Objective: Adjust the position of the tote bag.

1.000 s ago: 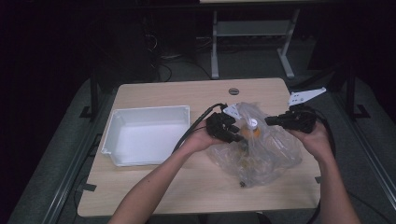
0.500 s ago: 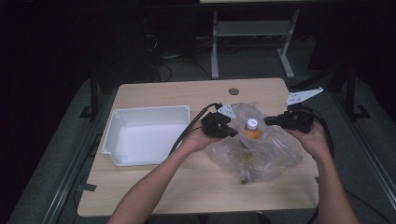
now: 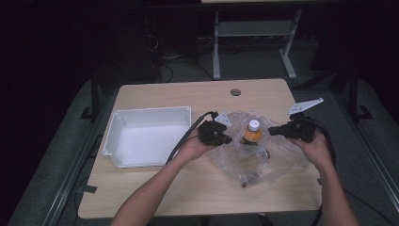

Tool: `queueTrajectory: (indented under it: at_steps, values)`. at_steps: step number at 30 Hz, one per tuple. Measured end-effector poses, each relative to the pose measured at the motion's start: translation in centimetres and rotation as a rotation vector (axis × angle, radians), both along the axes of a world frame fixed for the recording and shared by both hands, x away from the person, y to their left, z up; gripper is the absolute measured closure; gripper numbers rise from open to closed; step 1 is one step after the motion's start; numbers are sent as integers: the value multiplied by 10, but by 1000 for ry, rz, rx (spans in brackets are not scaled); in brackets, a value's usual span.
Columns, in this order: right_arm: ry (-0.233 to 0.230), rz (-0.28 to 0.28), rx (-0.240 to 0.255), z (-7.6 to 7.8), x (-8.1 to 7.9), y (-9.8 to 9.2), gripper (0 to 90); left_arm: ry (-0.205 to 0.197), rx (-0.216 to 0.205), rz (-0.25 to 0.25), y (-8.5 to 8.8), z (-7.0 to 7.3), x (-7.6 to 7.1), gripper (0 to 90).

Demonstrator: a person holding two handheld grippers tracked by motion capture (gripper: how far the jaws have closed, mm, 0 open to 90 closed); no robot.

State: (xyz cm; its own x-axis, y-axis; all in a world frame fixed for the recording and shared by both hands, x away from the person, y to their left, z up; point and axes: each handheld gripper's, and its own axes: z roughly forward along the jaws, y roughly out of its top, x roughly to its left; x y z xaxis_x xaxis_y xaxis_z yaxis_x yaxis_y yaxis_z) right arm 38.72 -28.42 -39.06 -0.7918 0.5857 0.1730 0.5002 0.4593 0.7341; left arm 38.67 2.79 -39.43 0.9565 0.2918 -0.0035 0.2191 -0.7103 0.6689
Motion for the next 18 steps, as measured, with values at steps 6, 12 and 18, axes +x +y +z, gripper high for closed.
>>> queueTrajectory:
  at_steps: [6,12,18]
  values:
    - [52,-6,1,-20,-2,0,899,11,8,13,0,-8,-4,900]
    - [79,-22,-2,-35,-3,0,899,13,15,21,0,-16,-9,900]
    - [102,-37,-18,-46,-6,-1,899,4,46,29,1,-24,-15,900]
